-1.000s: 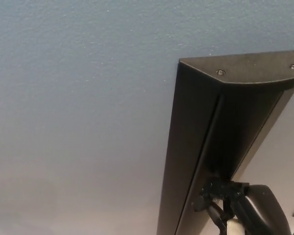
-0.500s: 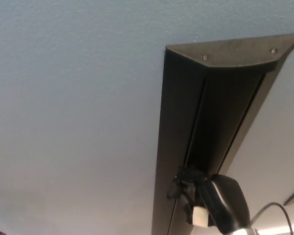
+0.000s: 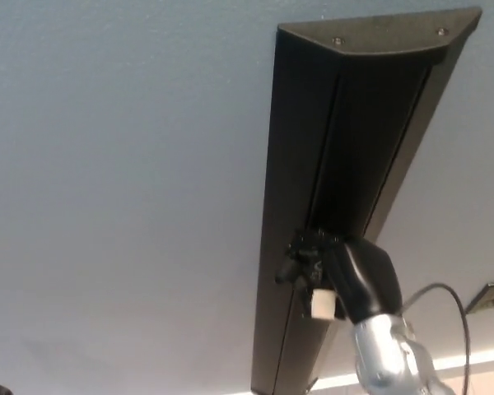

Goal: The robot walks towards an open gate button and uses its right fist to press it and open the gates

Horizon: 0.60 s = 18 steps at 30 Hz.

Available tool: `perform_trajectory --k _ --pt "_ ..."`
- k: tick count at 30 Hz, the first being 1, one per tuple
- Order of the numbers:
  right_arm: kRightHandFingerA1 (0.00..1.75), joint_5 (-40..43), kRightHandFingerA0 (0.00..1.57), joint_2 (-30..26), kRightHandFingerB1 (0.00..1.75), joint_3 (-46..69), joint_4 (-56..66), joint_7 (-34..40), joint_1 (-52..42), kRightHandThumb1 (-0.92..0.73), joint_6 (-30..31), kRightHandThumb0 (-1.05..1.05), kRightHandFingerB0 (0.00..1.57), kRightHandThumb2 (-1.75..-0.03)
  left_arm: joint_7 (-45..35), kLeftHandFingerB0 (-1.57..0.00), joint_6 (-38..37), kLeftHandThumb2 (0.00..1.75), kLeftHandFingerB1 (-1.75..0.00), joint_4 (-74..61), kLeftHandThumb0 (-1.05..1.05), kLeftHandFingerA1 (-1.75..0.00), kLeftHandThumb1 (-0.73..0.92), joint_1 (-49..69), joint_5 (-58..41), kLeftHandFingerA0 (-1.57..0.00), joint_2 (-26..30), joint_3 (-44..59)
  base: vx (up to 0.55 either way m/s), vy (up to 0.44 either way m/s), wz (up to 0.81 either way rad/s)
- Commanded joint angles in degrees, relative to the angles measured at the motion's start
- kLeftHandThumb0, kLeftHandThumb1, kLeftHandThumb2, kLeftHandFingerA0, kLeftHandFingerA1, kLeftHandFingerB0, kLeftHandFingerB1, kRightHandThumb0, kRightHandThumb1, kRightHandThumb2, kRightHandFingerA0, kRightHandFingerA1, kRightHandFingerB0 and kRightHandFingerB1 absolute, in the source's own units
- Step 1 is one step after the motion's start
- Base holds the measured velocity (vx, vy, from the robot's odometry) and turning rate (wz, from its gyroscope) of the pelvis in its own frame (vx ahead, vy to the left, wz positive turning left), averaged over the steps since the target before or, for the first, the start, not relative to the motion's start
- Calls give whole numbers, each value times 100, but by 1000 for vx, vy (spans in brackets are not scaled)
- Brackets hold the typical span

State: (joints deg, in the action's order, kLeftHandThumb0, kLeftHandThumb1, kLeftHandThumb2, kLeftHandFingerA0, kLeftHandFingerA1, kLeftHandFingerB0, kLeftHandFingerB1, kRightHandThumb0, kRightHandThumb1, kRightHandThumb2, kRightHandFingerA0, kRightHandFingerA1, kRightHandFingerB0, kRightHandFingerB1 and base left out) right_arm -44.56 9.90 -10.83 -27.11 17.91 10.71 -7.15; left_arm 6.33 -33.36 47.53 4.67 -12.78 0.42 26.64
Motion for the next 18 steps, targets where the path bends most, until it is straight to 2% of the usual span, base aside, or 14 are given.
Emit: perform_trajectory --k 1,3,4,5,11,12,13,15,16,18 --pt "173 326 97 -72 151 583 -855 816 2716 -47 1109 -14 85 -103 -124 -104 -290 145 -128 -298 1 -157 31 309 -260 -104 -135 113 -99 36 -44" --pt "175 321 96 -323 161 541 -1025 688 2865 -44 847 -12 84 -104 -206 -104 -381 142 -128 -301 1 -156 34 361 -266 -105 -120 124 -113 -87 22" --pt "175 321 96 -366 161 531 -1058 683 2893 -44 795 -12 84 -104 -219 -104 -383 142 -128 -290 1 -156 34 360 -274 -105 -116 130 -64 -193 -31" --pt "175 288 97 -489 161 449 -947 564 2821 -39 590 -15 86 -114 -238 -105 -386 143 -126 -265 2 -153 32 365 -300 -106 -102 154 -90 -161 -12" --pt "175 293 97 -637 161 304 -826 447 2730 -39 353 -15 86 -114 -262 -105 -372 143 -126 -266 2 -153 32 382 -326 -106 -95 194 -147 118 -8" --pt "168 309 103 -643 151 163 -301 256 2177 -44 149 -17 92 -123 -224 -105 -350 142 -125 -316 2 -151 33 412 -308 -107 -149 173 -56 291 26" --pt "168 341 103 -660 151 -25 352 24 1491 -44 -99 -17 92 -123 -180 -105 -318 142 -125 -387 2 -151 33 451 -285 -107 -221 150 -86 324 -49" --pt "168 369 103 -679 151 -88 511 -25 1345 -44 -123 -17 92 -123 -176 -105 -302 142 -125 -415 2 -151 33 464 -278 -107 -240 151 -173 517 -20" --pt "169 482 102 -916 151 -406 1352 -409 523 -45 -355 -16 93 -126 -152 -103 -259 142 -125 -418 2 -152 33 470 -265 -105 -220 162 -84 255 -13" --pt "169 617 102 -1214 151 -795 2389 -880 -497 -45 -650 -16 93 -126 -120 -103 -208 142 -125 -417 2 -152 33 477 -250 -105 -194 171 0 157 17"
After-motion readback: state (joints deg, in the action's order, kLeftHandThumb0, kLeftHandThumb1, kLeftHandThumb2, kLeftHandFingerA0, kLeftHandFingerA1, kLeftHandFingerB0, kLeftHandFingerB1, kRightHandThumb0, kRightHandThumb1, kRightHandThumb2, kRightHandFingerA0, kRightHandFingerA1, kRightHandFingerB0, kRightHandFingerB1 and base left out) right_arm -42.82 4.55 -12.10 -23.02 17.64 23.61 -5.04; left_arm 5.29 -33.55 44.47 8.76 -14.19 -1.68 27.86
